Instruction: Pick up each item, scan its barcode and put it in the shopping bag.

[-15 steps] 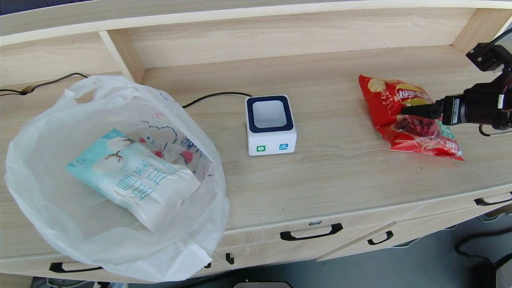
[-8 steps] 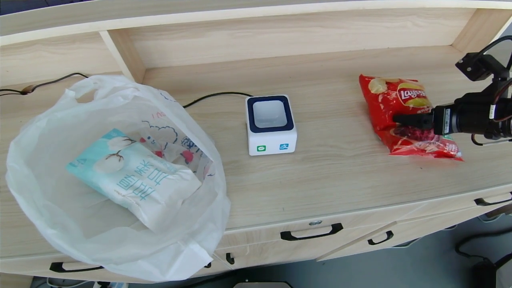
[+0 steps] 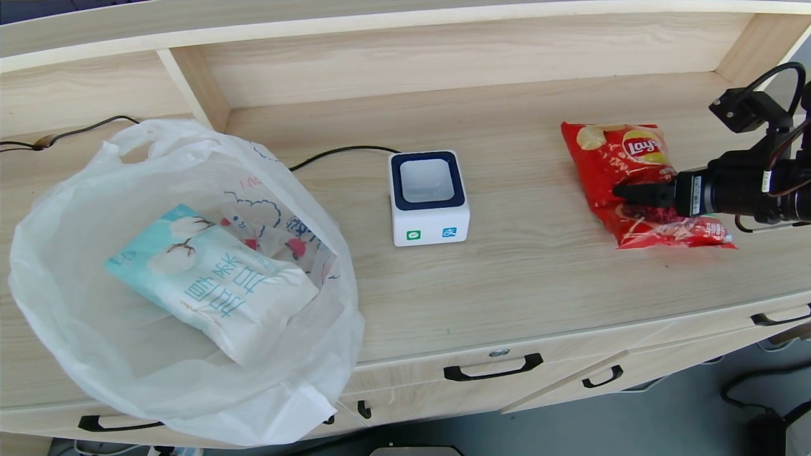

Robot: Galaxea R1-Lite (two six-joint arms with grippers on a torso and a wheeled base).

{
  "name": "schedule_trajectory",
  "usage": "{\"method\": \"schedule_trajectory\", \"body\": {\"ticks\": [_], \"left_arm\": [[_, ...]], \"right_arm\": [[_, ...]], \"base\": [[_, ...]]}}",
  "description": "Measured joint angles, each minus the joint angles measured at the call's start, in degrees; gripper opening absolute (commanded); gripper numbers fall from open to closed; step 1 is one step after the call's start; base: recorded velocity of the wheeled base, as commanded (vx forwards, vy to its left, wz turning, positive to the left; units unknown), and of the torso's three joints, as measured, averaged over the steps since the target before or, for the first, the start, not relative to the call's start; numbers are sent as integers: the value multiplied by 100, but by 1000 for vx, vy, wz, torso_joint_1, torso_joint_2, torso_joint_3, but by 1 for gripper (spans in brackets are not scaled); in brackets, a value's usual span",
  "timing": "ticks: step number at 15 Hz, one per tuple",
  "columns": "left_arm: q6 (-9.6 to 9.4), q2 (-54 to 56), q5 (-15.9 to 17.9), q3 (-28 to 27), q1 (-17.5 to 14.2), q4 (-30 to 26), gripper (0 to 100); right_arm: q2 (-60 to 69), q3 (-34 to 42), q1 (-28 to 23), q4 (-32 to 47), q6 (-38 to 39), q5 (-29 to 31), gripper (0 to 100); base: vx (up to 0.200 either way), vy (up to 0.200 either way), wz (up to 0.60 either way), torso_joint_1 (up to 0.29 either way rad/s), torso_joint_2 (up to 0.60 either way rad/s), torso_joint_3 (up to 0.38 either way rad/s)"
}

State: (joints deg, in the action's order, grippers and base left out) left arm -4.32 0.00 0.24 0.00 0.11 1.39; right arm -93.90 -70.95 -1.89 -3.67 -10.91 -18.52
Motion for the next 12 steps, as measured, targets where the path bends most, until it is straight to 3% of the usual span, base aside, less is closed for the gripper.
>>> {"method": "schedule_trajectory", "body": {"ticks": [8, 12], "left_arm": [[9, 0, -6, 0, 0, -2, 100], [13, 0, -9, 0, -1, 0, 100]], "right_arm": [[378, 89, 132, -24, 29, -6, 0], [1136, 364, 404, -12, 635, -15, 0]], "base": [[0, 0, 0, 0, 0, 0], [0, 0, 0, 0, 0, 0]]}}
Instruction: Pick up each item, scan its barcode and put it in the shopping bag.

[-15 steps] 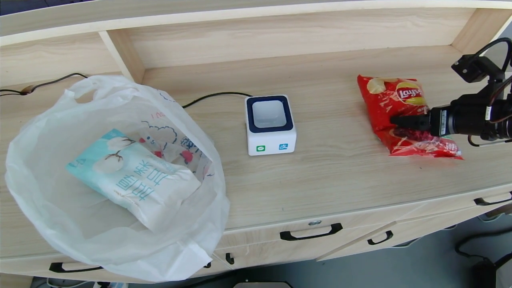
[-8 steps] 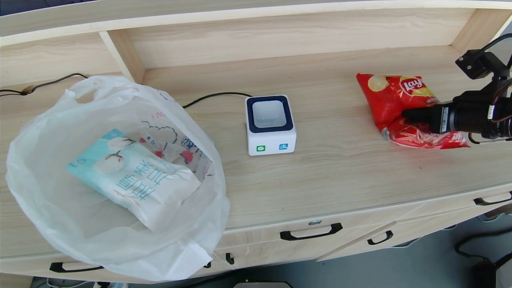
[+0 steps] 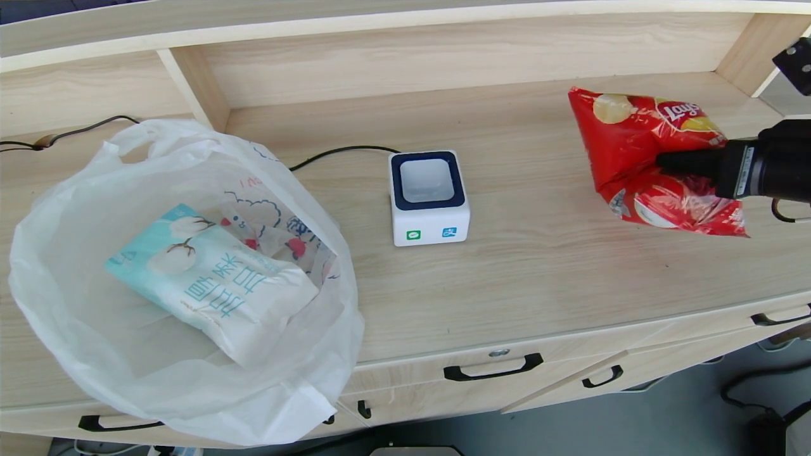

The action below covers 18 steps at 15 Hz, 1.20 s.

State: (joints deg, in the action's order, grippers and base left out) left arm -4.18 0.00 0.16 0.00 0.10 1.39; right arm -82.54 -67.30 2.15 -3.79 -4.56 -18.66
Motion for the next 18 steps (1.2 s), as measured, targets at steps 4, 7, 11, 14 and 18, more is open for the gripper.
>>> {"method": "schedule_trajectory", "body": {"ticks": [4, 7, 11, 14, 18], "left_arm": [[-2, 0, 2, 0, -2, 0, 100], [-11, 0, 2, 0, 1, -5, 100], [-17, 0, 2, 0, 1, -5, 100], [-38, 0, 9, 0, 1, -2, 100], [-46, 0, 9, 0, 0, 9, 100]], "right_arm": [[1246, 675, 374, 7, 656, -9, 0], [2122, 1248, 1009, -30, 1682, -22, 0], [2637, 1875, 2114, -863, 2219, -22, 0], [2469, 2138, 2660, -1727, 2856, -16, 0], [2050, 2180, 3250, -2628, 3524, -11, 0]], "base": [[0, 0, 0, 0, 0, 0], [0, 0, 0, 0, 0, 0], [0, 0, 0, 0, 0, 0], [0, 0, 0, 0, 0, 0], [0, 0, 0, 0, 0, 0]]}}
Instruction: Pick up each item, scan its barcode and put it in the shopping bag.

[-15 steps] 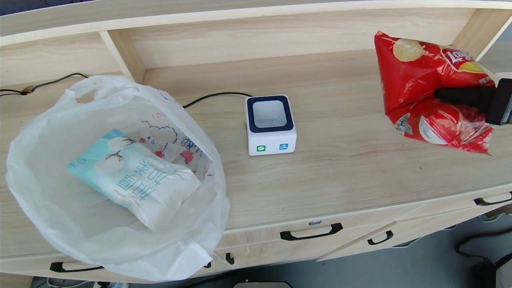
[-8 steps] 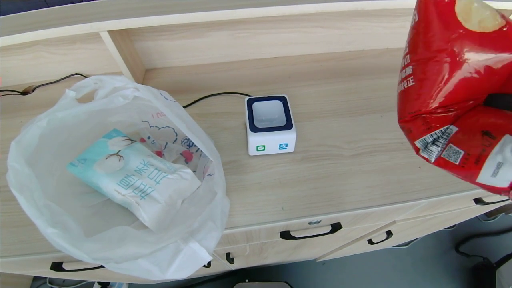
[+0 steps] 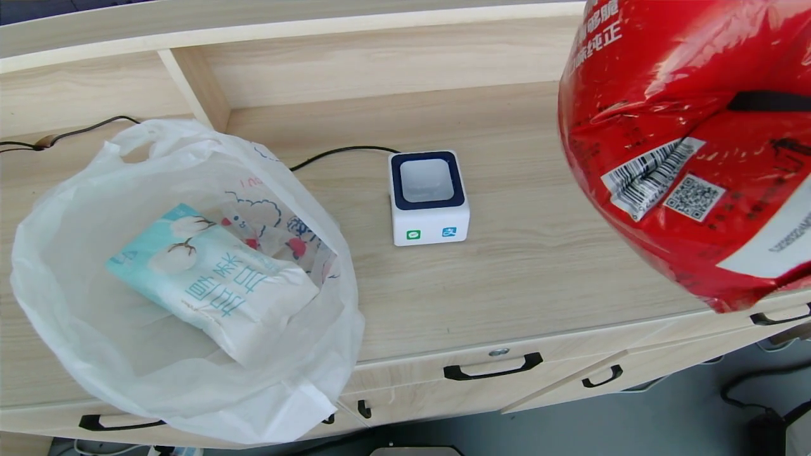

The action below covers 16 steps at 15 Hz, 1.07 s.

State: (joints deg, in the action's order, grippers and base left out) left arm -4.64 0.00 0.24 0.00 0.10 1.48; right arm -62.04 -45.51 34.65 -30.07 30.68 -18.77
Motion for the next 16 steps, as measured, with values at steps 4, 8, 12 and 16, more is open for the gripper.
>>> {"method": "schedule_trajectory", "body": {"ticks": [4, 8, 12, 16], "left_arm": [[-11, 0, 2, 0, 1, 5, 100], [-13, 0, 0, 0, 6, 5, 100], [-13, 0, 2, 0, 6, 2, 100], [-6, 0, 2, 0, 6, -13, 100]], "right_arm": [[-144, 59, 645, -260, 185, 0, 0], [-328, 85, 925, -473, 199, -2, 0], [-585, 6, 1154, -989, 616, -13, 0], [-706, 279, 1417, -1681, 1067, -13, 0]], "base": [[0, 0, 0, 0, 0, 0], [0, 0, 0, 0, 0, 0], [0, 0, 0, 0, 0, 0], [0, 0, 0, 0, 0, 0]]}}
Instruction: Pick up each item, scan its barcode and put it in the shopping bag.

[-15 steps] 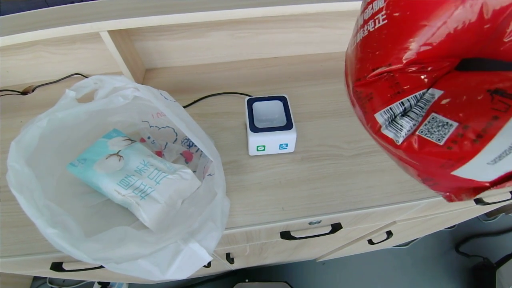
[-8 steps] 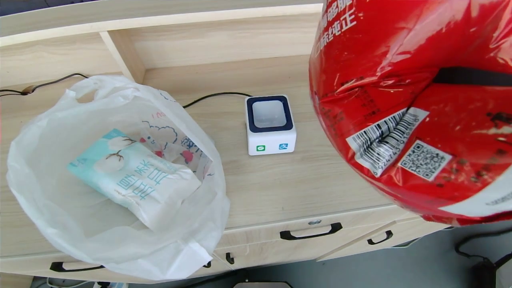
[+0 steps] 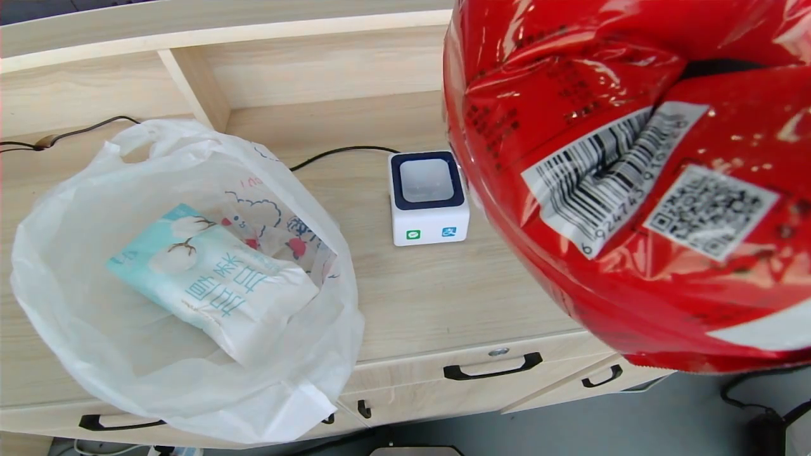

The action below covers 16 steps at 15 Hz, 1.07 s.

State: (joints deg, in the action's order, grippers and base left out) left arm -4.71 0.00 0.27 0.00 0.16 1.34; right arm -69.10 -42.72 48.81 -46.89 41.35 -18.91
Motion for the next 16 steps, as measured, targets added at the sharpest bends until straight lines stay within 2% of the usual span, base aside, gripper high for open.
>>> {"method": "schedule_trajectory", "body": {"ticks": [4, 10, 13, 16], "left_arm": [[4, 0, -2, 0, 0, -17, 100], [4, 0, 0, 0, 0, -23, 100], [6, 0, -2, 0, 0, -22, 100], [11, 0, -2, 0, 0, -17, 100]], "right_arm": [[-190, 212, 44, -391, 20, -5, 0], [-284, 219, 72, -418, -126, 44, 0], [-268, 293, -144, -277, -1582, 244, 0], [-312, -30, -562, 679, -3416, 1101, 0]], "base": [[0, 0, 0, 0, 0, 0], [0, 0, 0, 0, 0, 0], [0, 0, 0, 0, 0, 0], [0, 0, 0, 0, 0, 0]]}}
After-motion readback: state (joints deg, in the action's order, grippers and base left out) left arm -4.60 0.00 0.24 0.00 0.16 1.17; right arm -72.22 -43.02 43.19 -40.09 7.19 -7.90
